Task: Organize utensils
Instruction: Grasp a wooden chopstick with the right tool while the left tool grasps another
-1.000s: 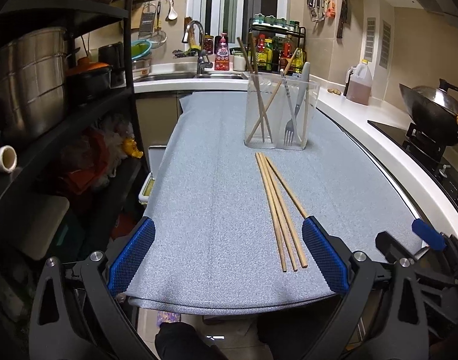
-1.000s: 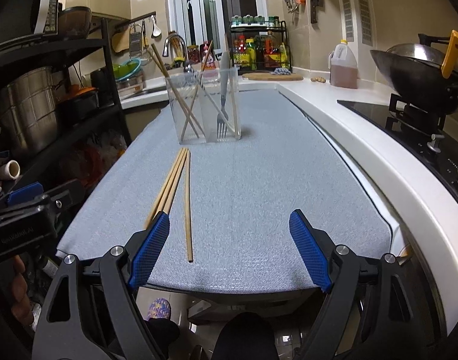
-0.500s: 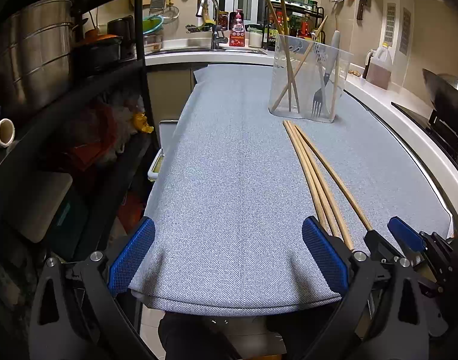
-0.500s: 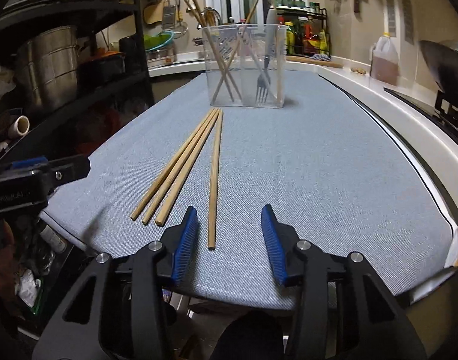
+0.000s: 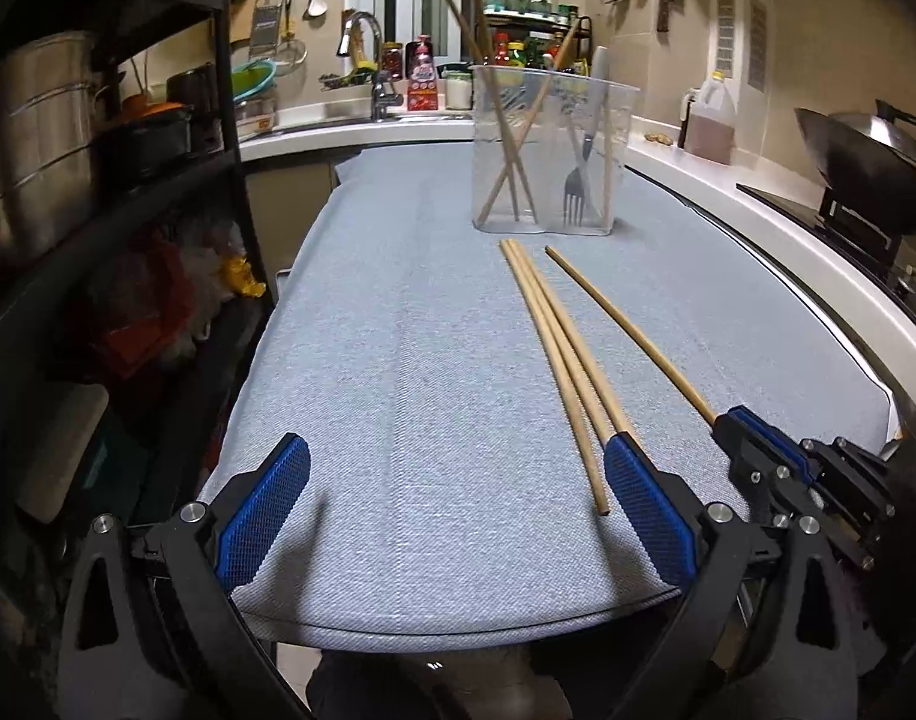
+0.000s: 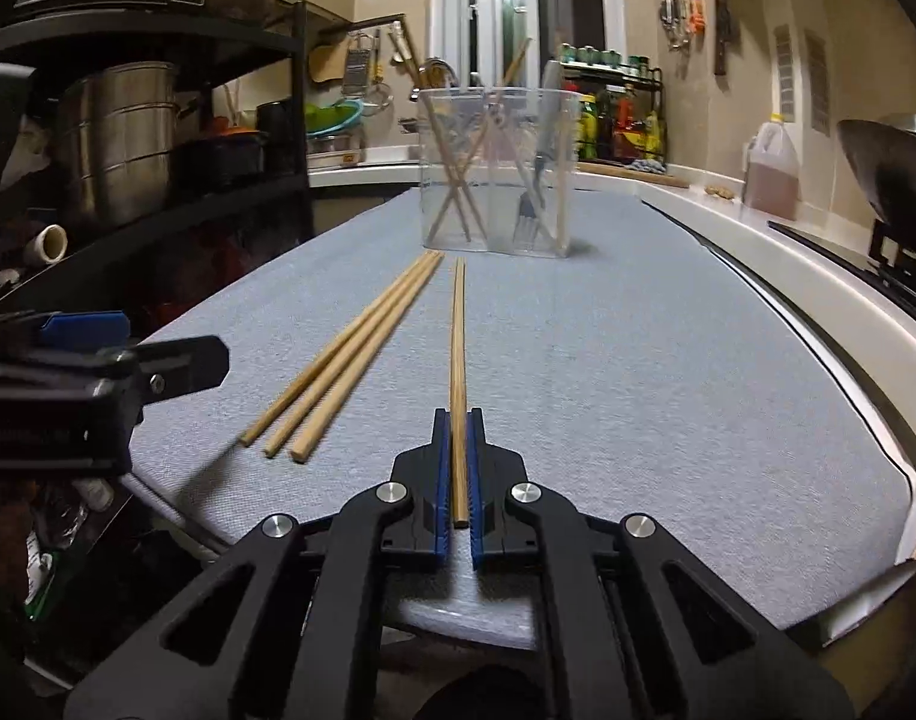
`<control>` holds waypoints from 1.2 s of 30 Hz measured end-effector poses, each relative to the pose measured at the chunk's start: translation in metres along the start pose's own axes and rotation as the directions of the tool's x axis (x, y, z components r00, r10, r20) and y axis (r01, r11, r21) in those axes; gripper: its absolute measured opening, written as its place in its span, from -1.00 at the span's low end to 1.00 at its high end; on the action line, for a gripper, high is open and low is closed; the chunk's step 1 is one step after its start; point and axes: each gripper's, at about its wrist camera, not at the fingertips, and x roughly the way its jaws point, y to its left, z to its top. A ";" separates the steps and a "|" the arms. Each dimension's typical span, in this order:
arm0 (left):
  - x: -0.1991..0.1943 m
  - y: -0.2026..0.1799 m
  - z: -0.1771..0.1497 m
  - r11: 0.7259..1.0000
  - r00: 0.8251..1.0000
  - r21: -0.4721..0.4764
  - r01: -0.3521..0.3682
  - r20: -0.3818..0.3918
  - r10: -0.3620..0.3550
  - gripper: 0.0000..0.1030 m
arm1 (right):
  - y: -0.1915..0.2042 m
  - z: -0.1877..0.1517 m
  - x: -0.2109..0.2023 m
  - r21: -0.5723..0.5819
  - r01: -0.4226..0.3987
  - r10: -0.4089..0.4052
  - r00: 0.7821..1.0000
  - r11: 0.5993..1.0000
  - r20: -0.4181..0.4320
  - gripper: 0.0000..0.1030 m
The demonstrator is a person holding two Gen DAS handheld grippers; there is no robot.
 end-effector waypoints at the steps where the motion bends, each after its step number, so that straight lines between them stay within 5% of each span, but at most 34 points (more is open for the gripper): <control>1: 0.001 -0.003 -0.001 1.000 1.000 0.010 -0.007 0.008 0.007 0.85 | -0.003 0.001 -0.001 0.010 0.001 -0.001 1.000 1.000 -0.004 -0.90; 8: 0.011 -0.018 -0.001 0.998 1.000 0.058 -0.009 0.023 0.007 0.75 | -0.017 0.001 -0.004 0.051 0.007 -0.006 1.000 0.999 -0.021 -0.90; 17: 0.022 -0.019 -0.013 0.999 0.997 0.049 -0.021 0.080 0.017 0.37 | -0.019 0.000 -0.004 0.055 0.004 -0.003 1.000 0.998 -0.028 -0.89; 20: 0.022 -0.024 -0.016 0.996 0.992 0.093 0.009 0.125 -0.021 -0.08 | -0.017 -0.002 -0.005 0.048 0.013 -0.012 1.000 0.999 -0.021 -0.89; 22: 0.022 -0.031 -0.017 0.990 0.990 0.140 0.032 0.130 -0.050 -0.69 | -0.018 -0.002 -0.004 0.054 0.012 -0.011 1.000 0.998 -0.019 -0.89; 23: 0.022 -0.034 -0.017 0.986 0.990 0.161 0.046 0.126 -0.067 -0.84 | -0.018 -0.002 -0.004 0.060 0.009 -0.008 1.000 0.998 -0.020 -0.89; 29: 0.015 -0.023 -0.010 0.991 0.992 0.108 0.083 0.084 -0.093 -0.90 | -0.019 0.003 -0.005 0.047 0.004 -0.002 0.999 0.999 -0.051 -0.90; 36: -0.032 -0.010 0.014 0.990 0.976 0.112 0.084 0.194 -0.104 -0.90 | -0.018 0.020 -0.030 0.032 0.010 -0.010 1.000 0.999 0.008 -0.90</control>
